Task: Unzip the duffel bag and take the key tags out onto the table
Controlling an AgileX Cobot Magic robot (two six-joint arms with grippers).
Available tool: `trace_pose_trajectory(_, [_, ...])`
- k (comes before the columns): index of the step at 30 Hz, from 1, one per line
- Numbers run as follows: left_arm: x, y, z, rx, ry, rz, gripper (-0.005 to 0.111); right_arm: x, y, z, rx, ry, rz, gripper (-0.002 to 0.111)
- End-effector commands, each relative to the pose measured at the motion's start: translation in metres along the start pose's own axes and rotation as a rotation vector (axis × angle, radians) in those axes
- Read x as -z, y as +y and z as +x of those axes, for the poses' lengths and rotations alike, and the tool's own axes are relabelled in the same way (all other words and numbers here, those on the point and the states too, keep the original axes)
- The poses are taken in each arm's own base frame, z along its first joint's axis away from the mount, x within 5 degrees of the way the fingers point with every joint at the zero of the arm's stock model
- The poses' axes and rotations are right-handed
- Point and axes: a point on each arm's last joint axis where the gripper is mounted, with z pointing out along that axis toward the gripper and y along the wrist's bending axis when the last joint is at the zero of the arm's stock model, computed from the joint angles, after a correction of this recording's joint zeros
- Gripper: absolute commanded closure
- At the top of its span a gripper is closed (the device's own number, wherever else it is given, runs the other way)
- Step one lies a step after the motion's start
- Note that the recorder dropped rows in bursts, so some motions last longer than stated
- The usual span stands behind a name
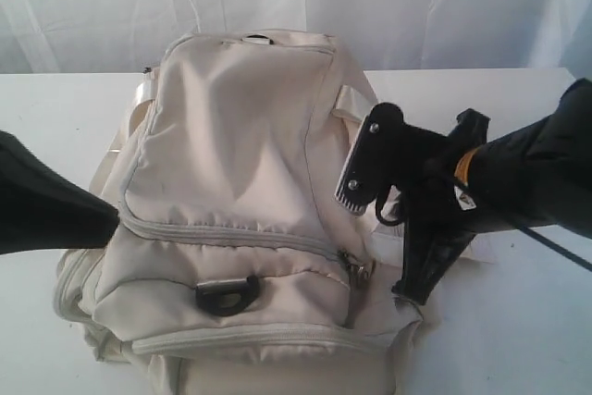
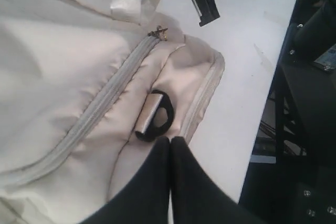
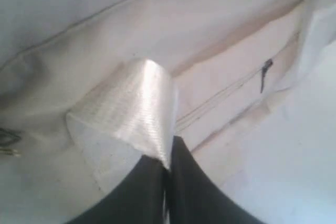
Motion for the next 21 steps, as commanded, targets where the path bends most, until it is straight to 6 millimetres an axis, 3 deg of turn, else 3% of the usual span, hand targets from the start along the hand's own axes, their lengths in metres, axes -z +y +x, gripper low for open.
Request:
trace_pose_trajectory(1, [-0.009,0.002,-0.015,-0.101,-0.136,0.099,0.107,0.028,-0.009,-0.001,-0.102,-0.046,0.057,0.108])
trace_pose_trajectory(8, [-0.026,0.014,-0.028,-0.146,-0.279,0.182,0.107,0.062,-0.02,-0.003,-0.306,-0.018,0.061,0.108])
trace_pose_trajectory(13, [-0.051,0.023,-0.032,-0.129,-0.252,0.136,0.107,0.063,-0.018,-0.005,-0.351,-0.018,0.023,0.108])
trace_pose_trajectory(21, [-0.092,0.02,-0.053,-0.299,-0.123,0.133,0.107,0.063,-0.014,-0.006,-0.48,-0.016,-0.032,0.108])
